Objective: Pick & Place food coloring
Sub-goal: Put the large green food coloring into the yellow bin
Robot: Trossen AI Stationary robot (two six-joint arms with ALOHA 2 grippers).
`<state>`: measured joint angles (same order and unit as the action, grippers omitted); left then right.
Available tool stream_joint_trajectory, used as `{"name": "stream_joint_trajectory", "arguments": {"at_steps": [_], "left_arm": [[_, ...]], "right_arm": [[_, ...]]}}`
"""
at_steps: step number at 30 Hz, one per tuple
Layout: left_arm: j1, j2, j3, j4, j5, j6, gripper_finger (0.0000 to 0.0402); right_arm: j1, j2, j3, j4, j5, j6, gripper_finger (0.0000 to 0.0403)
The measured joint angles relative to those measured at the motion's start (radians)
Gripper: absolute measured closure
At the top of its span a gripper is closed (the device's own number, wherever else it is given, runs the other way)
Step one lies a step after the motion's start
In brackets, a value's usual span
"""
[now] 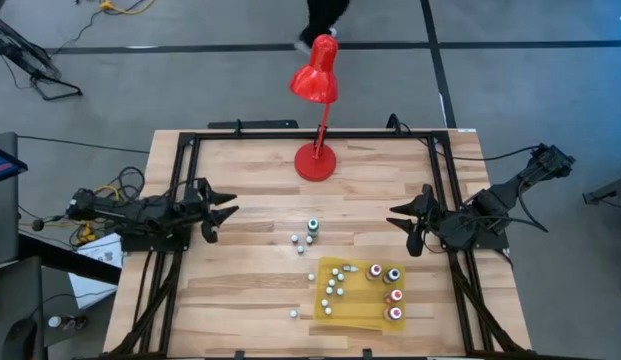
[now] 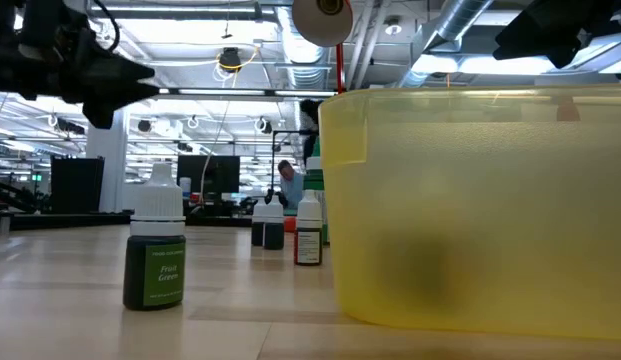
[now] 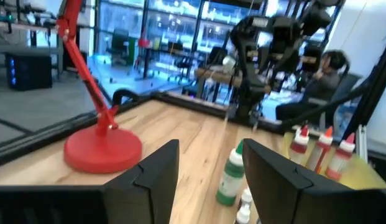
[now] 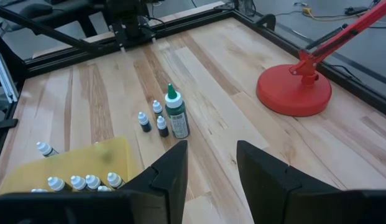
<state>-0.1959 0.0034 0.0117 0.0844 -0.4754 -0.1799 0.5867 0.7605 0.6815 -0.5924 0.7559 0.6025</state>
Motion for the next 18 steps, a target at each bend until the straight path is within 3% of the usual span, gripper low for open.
{"name": "stream_joint_trajectory", "arguments": {"at_steps": [18], "left_arm": [[0.0, 0.03, -0.002, 0.009, -0.045, 0.028, 0.0233]], "right_arm": [[0.0, 0.0, 0.0, 0.002, 0.0, 0.0, 0.0274]]}}
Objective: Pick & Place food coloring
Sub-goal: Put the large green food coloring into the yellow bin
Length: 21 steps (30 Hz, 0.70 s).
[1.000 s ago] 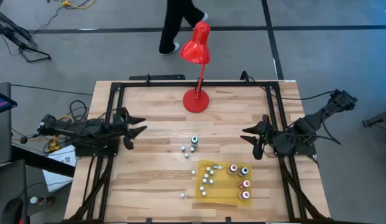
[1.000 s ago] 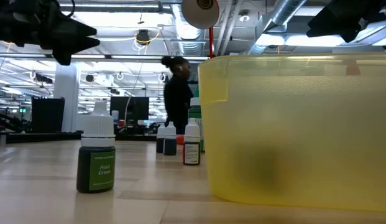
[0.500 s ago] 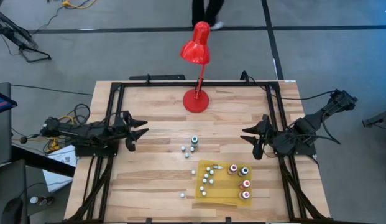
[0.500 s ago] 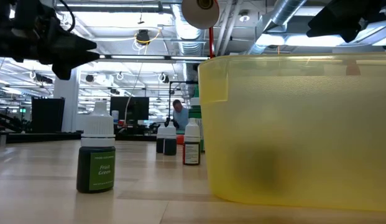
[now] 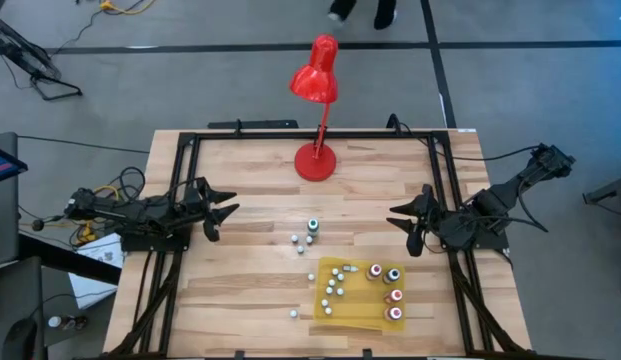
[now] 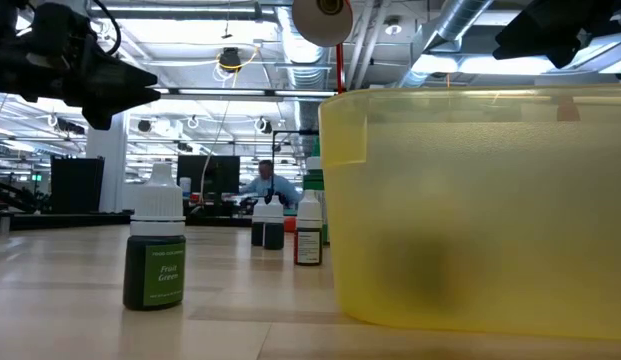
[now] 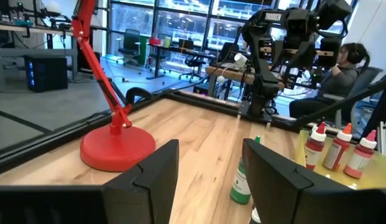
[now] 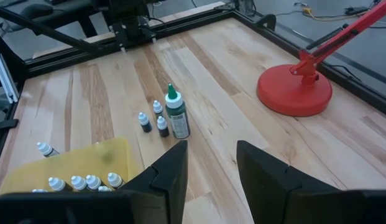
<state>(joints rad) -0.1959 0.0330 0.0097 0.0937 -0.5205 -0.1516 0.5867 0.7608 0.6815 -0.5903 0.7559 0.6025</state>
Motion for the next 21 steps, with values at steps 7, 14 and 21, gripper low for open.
{"name": "stream_joint_trajectory", "arguments": {"at_steps": [7, 14, 21], "left_arm": [[0.0, 0.0, -0.001, 0.0, 0.0, 0.0, 0.0233], [0.0, 0.0, -0.002, 0.0, 0.0, 0.0, 0.0233], [0.0, 0.0, -0.002, 0.0, 0.0, -0.001, 0.0233]], "right_arm": [[0.0, 0.0, 0.0, 0.0, 0.0, 0.0, 0.0274], [0.0, 0.0, 0.0, 0.009, 0.045, -0.062, 0.0274], [-0.076, 0.08, 0.001, 0.444, 0.271, -0.137, 0.0274]]}}
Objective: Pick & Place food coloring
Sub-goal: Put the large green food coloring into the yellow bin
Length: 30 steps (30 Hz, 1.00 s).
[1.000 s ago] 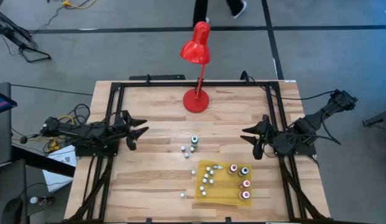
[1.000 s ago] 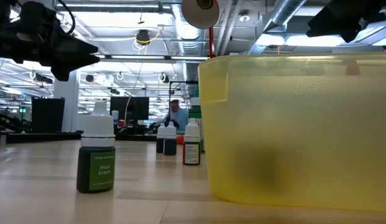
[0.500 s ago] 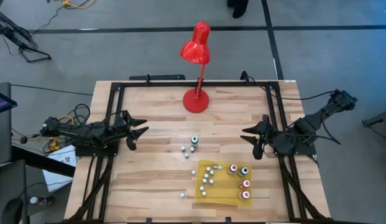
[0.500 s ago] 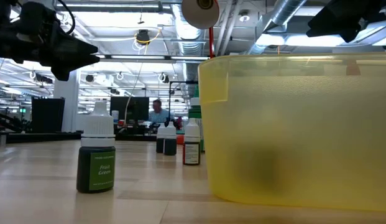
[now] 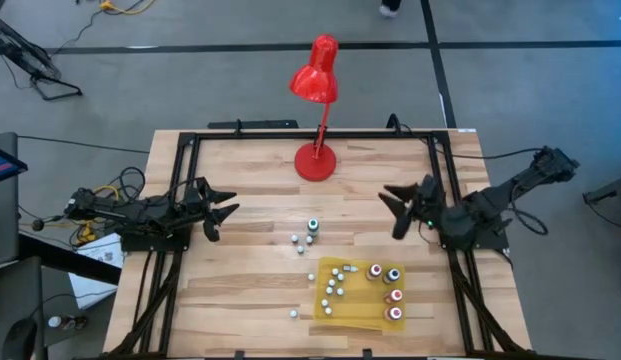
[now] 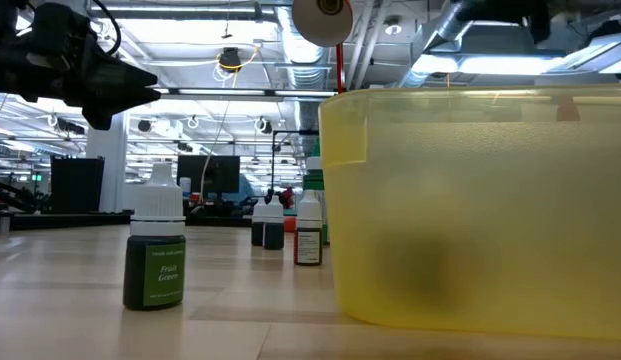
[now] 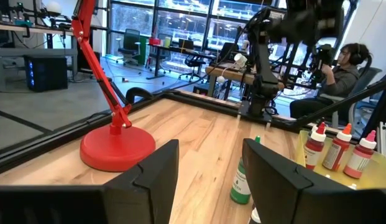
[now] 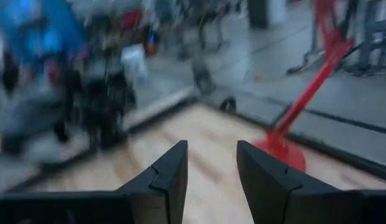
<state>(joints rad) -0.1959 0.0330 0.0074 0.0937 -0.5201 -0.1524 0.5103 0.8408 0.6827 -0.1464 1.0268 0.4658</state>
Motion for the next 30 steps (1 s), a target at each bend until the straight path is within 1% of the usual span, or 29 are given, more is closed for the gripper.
{"name": "stream_joint_trajectory", "arguments": {"at_steps": [2, 4, 8, 10, 13, 15, 18, 23, 25, 30], "left_arm": [[0.0, 0.0, 0.0, 0.0, 0.0, 0.0, 0.0233], [0.0, 0.0, 0.0, 0.0, 0.0, 0.0, 0.0233], [0.0, 0.0, 0.0, 0.0, 0.0, 0.0, 0.0233], [0.0, 0.0, 0.0, 0.0, 0.0, 0.0, 0.0233], [0.0, 0.0, 0.0, 0.0, 0.0, 0.0, 0.0233], [0.0, 0.0, 0.0, 0.0, 0.0, 0.0, 0.0233], [0.0, 0.0, 0.0, 0.0, 0.0, -0.001, 0.0233], [0.0, 0.0, 0.0, 0.0, 0.0, -0.001, 0.0233], [0.0, 0.0, 0.0, 0.0, 0.0, -0.001, 0.0233], [0.0, 0.0, -0.001, 0.0, 0.0, -0.001, 0.0233]], "right_arm": [[-0.042, 0.032, 0.001, 0.128, 0.021, -0.058, 0.0274], [-0.083, 0.063, 0.0, 0.221, 0.02, -0.119, 0.0274], [-0.143, 0.117, 0.0, 0.347, 0.019, -0.127, 0.0274], [-0.18, 0.145, 0.0, 0.41, 0.014, -0.16, 0.0274], [-0.236, 0.195, 0.0, 0.447, -0.054, -0.19, 0.0274], [-0.263, 0.234, 0.002, 0.458, -0.107, -0.148, 0.0274], [-0.297, 0.299, 0.036, 0.433, -0.137, -0.019, 0.0274], [-0.347, 0.433, 0.131, 0.303, -0.215, 0.026, 0.0274], [-0.368, 0.485, 0.177, 0.244, -0.247, 0.079, 0.0274], [-0.41, 0.599, 0.308, 0.055, -0.359, 0.309, 0.0274]]}}
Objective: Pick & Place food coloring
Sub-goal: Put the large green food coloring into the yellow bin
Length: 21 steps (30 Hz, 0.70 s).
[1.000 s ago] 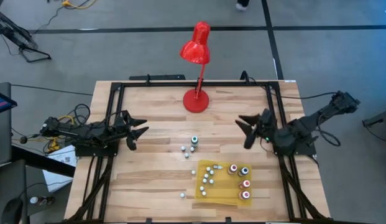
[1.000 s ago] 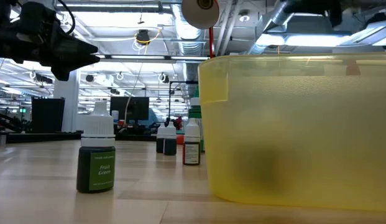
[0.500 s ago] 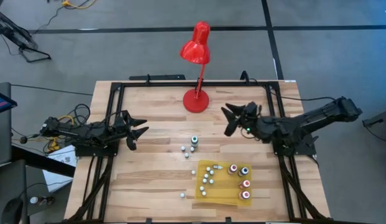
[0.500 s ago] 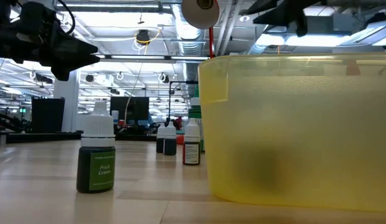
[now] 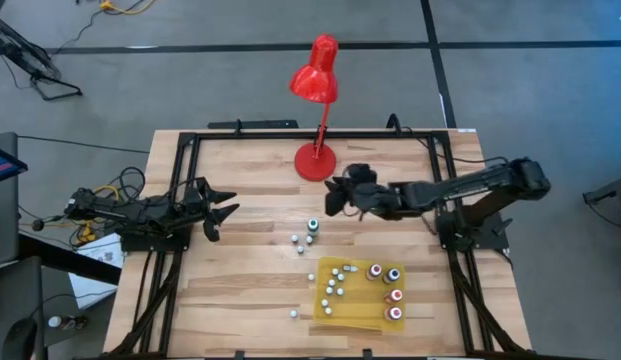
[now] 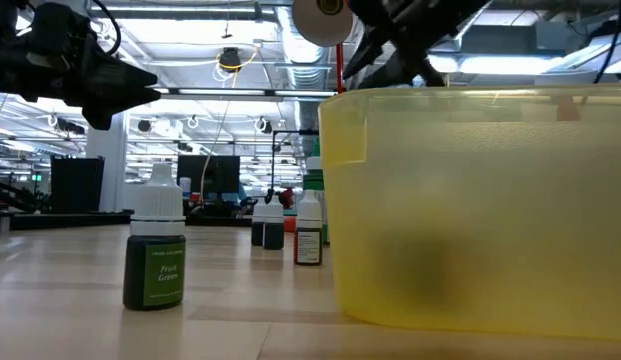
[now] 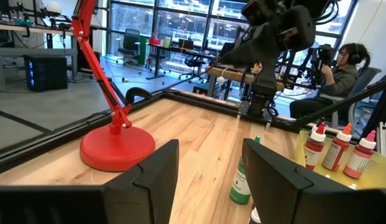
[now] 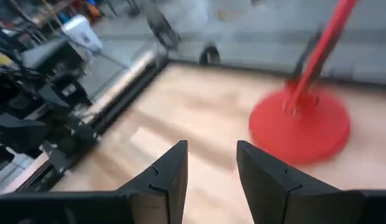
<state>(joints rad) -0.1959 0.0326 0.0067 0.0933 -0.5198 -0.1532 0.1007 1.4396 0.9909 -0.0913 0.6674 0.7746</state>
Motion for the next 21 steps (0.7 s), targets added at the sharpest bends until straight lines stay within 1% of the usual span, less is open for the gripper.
{"name": "stream_joint_trajectory", "arguments": {"at_steps": [4, 7, 10, 13, 17, 19, 21], "left_arm": [[0.0, 0.0, 0.0, 0.0, 0.0, 0.0, 0.0233], [0.0, 0.0, 0.0, 0.0, 0.0, 0.0, 0.0233], [0.0, 0.0, 0.0, 0.0, 0.0, 0.0, 0.0233], [0.0, 0.0, 0.0, 0.0, 0.0, 0.0, 0.0233], [0.0, 0.0, 0.0, 0.0, 0.0, 0.0, 0.0233], [0.0, 0.0, 0.0, 0.0, 0.0, 0.0, 0.0233], [0.0, 0.0, 0.0, 0.0, 0.0, 0.0, 0.0233]], "right_arm": [[-0.007, 0.074, 0.09, -0.127, -0.112, 0.231, 0.0274], [-0.007, 0.129, 0.137, -0.131, -0.147, 0.33, 0.0274], [-0.005, 0.178, 0.183, -0.129, -0.149, 0.361, 0.0274], [0.0, 0.213, 0.202, -0.156, -0.156, 0.383, 0.0274], [0.006, 0.257, 0.214, -0.198, -0.234, 0.571, 0.0274], [0.004, 0.286, 0.229, -0.197, -0.243, 0.541, 0.0274], [-0.008, 0.296, 0.24, -0.199, -0.273, 0.545, 0.0274]]}}
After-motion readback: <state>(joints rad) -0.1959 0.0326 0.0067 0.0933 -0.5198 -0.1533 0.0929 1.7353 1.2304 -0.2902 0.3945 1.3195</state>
